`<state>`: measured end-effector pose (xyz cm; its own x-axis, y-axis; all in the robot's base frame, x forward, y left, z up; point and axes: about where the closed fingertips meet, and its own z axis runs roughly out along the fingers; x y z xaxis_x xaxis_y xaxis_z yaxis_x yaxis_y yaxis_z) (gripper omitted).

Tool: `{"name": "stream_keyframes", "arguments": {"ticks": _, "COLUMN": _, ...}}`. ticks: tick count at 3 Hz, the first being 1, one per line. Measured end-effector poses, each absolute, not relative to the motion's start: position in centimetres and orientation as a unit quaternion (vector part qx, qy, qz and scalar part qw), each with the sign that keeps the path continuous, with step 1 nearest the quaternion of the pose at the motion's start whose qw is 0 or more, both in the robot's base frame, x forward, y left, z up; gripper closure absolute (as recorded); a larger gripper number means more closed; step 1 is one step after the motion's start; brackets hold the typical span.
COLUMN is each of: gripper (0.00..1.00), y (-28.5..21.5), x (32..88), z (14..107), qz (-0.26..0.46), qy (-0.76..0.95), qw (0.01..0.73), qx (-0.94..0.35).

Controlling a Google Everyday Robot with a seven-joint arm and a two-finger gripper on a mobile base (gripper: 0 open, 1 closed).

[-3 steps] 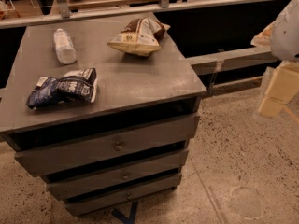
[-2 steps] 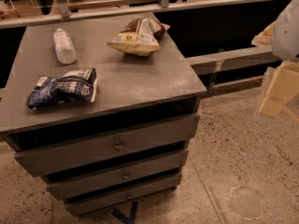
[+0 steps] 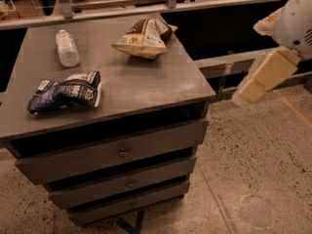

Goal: Pick blue plastic bottle

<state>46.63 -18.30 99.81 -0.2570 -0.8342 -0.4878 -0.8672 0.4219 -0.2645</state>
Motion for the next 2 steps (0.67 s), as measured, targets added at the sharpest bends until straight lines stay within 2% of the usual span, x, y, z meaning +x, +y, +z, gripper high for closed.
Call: {"name": "stream_keyframes", "arguments": {"ticks": 2, "gripper": 0.0, "y": -8.1, "x": 50.6, "z": 104.9, "qz": 0.144, "qy": 0.754, "qw": 0.441, "qx": -0.465}}
